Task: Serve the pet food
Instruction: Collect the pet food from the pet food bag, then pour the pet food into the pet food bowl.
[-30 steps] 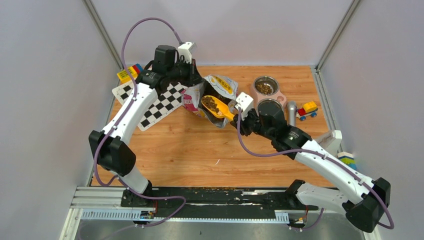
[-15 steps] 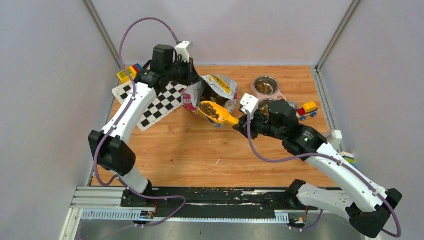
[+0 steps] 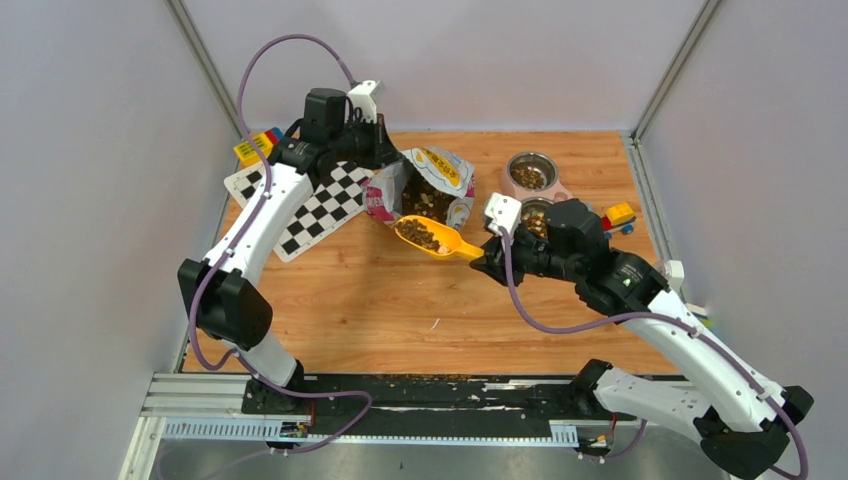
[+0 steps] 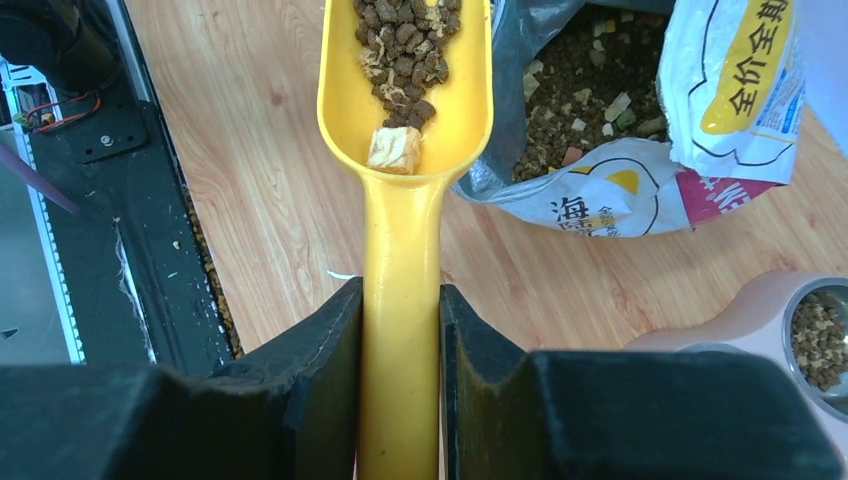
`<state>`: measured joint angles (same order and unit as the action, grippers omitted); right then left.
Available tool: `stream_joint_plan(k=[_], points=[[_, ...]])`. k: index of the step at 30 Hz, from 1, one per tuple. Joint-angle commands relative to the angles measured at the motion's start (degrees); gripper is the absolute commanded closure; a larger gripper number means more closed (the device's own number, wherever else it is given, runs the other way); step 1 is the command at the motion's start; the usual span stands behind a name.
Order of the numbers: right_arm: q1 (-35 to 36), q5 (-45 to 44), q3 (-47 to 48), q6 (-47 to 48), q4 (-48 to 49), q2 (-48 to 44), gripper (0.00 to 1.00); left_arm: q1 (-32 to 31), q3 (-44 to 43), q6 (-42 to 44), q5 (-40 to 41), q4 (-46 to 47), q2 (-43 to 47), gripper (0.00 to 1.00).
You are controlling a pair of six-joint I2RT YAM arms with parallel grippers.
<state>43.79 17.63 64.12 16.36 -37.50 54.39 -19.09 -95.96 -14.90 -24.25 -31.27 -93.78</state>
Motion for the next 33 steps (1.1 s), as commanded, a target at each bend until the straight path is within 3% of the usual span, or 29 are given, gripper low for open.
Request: stream_joint_plan(k=[1, 14, 25, 33], points=[[-0.6, 0.6, 3.7, 1.0, 1.3, -2.3, 1.00, 1.7, -2.2, -0.3, 3.0, 2.2, 0.5, 1.00], [-6.5, -16.1, 3.8, 4.6, 8.5, -1.3, 1.00, 1.7, -1.7, -0.6, 2.6, 2.5, 0.8, 1.00], [-26.9, -13.6, 6.0, 3.0, 16.0, 7.3, 1.00, 1.7, -0.6, -0.7, 2.3, 3.0, 2.5, 1.00], [-34.4, -15.9, 6.7, 1.6, 20.4, 13.7, 1.00, 1.7, -0.5, -1.0, 1.8, 3.2, 2.3, 1.00]])
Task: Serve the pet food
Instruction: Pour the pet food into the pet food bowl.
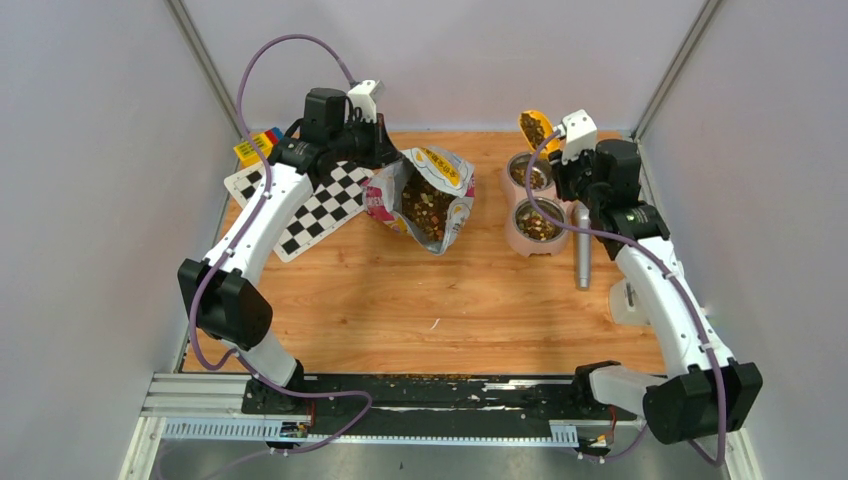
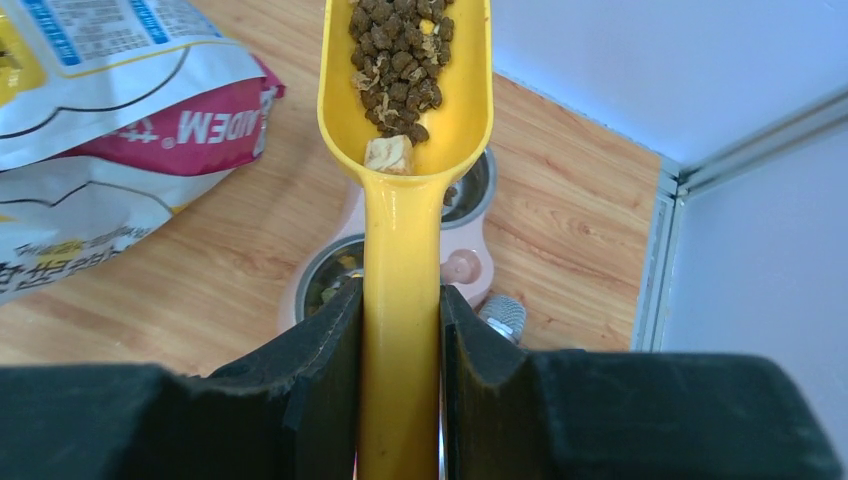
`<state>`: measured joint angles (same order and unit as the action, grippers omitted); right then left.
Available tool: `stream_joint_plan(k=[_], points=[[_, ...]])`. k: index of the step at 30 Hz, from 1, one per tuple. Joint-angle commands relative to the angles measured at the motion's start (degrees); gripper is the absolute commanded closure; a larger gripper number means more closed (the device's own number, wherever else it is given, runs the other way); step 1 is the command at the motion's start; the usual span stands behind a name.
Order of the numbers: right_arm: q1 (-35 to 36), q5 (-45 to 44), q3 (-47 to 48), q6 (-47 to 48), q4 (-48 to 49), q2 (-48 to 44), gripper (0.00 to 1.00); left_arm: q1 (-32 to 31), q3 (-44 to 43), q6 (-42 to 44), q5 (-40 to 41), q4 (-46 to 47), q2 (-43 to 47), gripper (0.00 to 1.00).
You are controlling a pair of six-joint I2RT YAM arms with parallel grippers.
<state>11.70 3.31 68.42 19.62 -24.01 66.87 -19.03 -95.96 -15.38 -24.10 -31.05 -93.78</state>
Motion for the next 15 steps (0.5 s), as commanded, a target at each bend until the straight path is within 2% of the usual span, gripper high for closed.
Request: stream_joint_plan(k=[1, 6, 10, 12, 15], points=[[-3.0, -1.7, 2.4, -2.9, 7.4, 1.9, 1.00, 1.6, -0.5, -0.5, 1.6, 3.1, 2.3, 1.00], [-4.1, -2.8, 2.3, -8.1, 8.2, 5.1, 1.00, 1.6, -0.7, -0.8, 1.5, 3.1, 1.9, 1.00], [-4.0, 6.6, -2.0, -8.2, 10.8, 2.2, 1.00, 1.6, -0.7, -0.7, 1.4, 3.2, 2.0, 1.00], [-3.7, 4.9, -3.4, -7.6, 13.7, 1.7, 1.00, 1.6, -0.6, -0.7, 1.4, 3.2, 2.0, 1.00], [-4.7, 4.6, 0.0, -8.5, 10.0, 4.1, 1.00, 1.6, -0.7, -0.7, 1.4, 3.2, 1.9, 1.00]])
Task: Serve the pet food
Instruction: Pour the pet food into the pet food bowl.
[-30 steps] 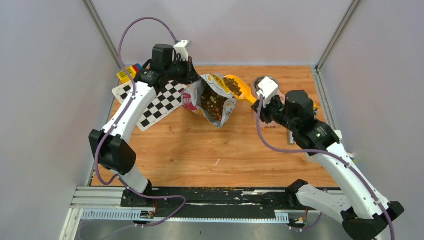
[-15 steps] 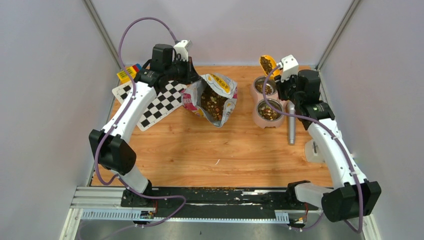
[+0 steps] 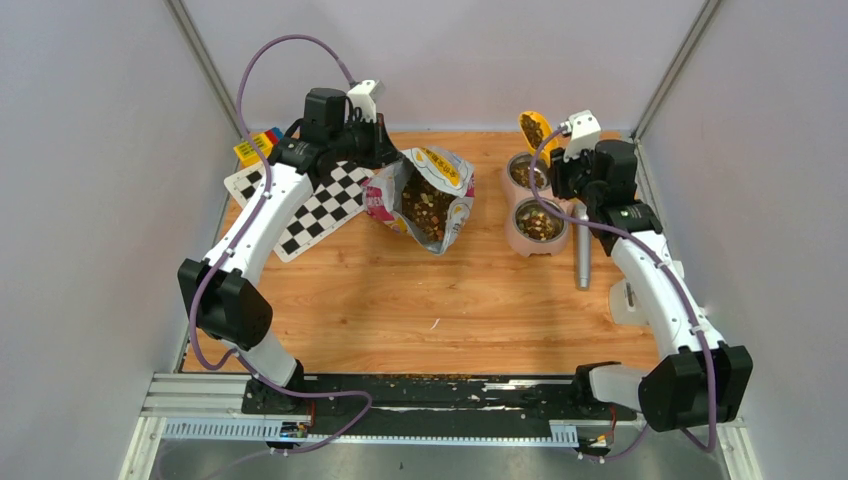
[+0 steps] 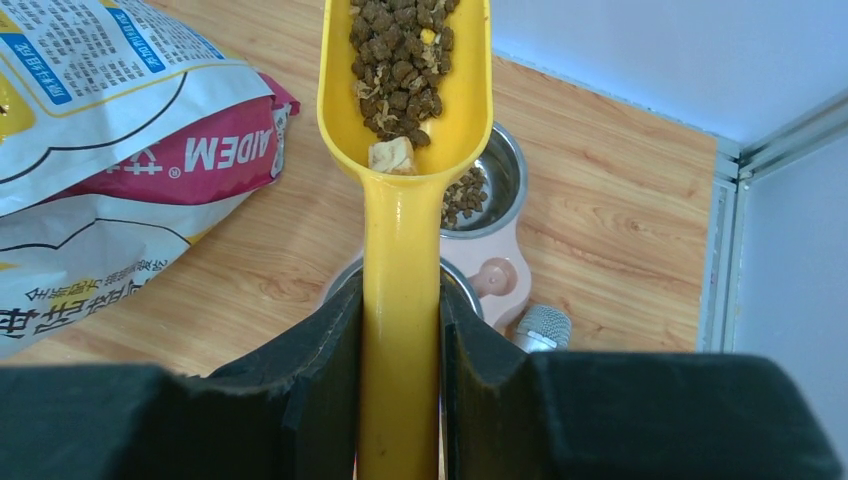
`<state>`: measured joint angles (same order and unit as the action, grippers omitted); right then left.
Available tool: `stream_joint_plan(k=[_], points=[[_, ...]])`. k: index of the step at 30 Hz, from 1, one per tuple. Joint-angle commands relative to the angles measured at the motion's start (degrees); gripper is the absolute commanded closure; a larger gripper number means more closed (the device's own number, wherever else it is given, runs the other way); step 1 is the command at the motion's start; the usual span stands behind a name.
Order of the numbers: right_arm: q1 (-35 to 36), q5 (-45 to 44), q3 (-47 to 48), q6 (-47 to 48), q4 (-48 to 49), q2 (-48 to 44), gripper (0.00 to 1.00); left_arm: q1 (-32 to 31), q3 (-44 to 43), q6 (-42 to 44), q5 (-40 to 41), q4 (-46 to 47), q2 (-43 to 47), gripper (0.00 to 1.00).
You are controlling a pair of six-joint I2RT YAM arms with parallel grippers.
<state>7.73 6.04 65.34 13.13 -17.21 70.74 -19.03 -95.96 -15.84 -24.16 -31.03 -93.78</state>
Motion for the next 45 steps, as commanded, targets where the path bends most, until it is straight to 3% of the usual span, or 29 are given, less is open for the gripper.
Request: stream_joint_plan(k=[1, 12, 22, 45], points=[[-1.1, 2.2, 3.7, -2.4, 2.3, 0.9, 1.00, 1.6, -0.7, -0.2, 1.5, 3.2, 1.8, 1.00], [-1.1, -10.0, 6.8, 2.8, -1.5, 9.2, 1.00, 1.6, -3.9, 4.0, 0.8, -0.1, 0.5, 1.00], [-1.1, -11.9, 11.7, 4.1, -6.2, 16.9, 1.00, 1.8, -5.2, 10.4, 0.1, -5.2, -0.6, 1.00], [-1.1, -17.6, 26.2, 14.2, -21.8, 34.3, 1.00, 1.8, 0.3, 6.0, -3.5, 0.0, 0.6, 1.00]])
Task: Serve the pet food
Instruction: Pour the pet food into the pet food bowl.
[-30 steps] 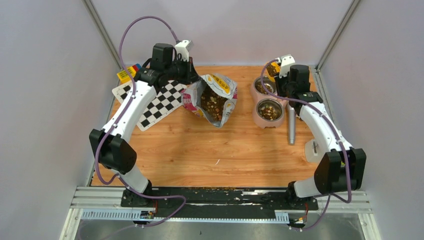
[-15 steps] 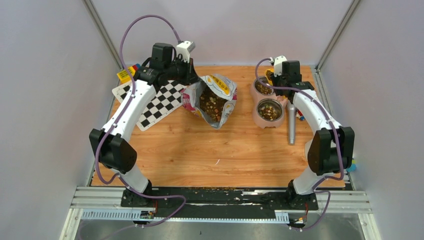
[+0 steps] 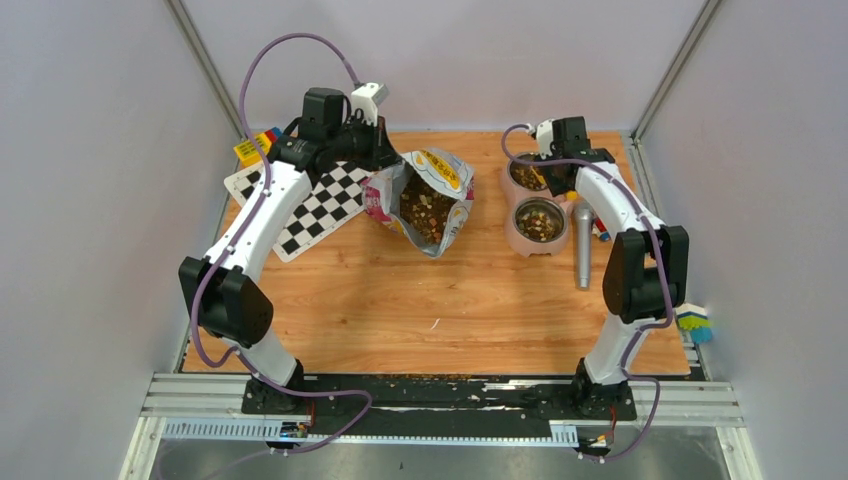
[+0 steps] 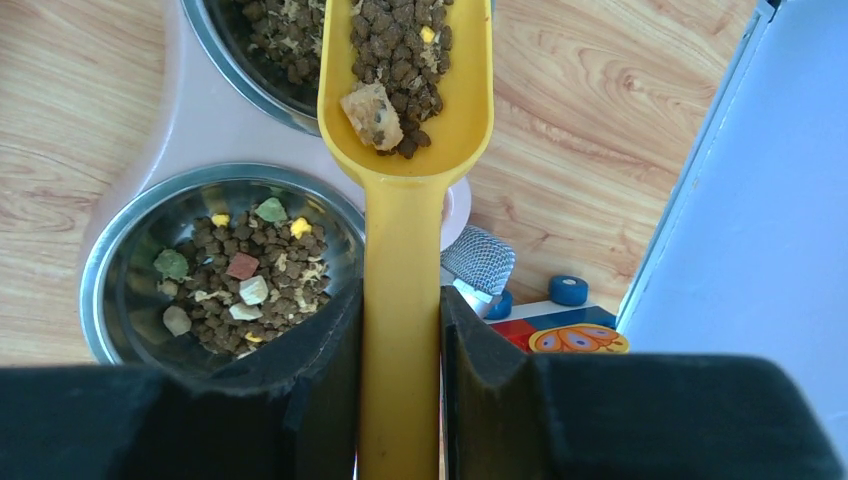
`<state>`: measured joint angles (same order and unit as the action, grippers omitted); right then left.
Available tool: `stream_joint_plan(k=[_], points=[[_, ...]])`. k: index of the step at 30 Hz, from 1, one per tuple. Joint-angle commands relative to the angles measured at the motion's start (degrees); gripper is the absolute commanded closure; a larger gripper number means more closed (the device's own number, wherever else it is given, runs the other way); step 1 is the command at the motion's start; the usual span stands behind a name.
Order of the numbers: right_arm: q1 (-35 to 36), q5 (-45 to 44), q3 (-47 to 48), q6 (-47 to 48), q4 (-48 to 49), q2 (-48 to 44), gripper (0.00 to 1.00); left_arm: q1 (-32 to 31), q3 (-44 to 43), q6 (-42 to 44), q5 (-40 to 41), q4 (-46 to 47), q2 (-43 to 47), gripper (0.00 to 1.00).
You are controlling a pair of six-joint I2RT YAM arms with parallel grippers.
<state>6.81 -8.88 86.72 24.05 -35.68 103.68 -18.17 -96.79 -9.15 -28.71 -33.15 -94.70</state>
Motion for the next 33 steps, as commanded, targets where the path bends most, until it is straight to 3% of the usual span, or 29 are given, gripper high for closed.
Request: stream_joint_plan(k=[1, 33], points=[[-0.1, -3.1, 5.7, 3.9, -4.2, 2.0, 1.00, 0.9, 1.1, -0.8, 1.0, 2.1, 1.5, 1.00], [10.9, -30.1, 10.8, 33.0, -6.6, 8.5, 1.00, 0.9, 4.5, -1.2, 1.6, 4.5, 4.6, 1.00]])
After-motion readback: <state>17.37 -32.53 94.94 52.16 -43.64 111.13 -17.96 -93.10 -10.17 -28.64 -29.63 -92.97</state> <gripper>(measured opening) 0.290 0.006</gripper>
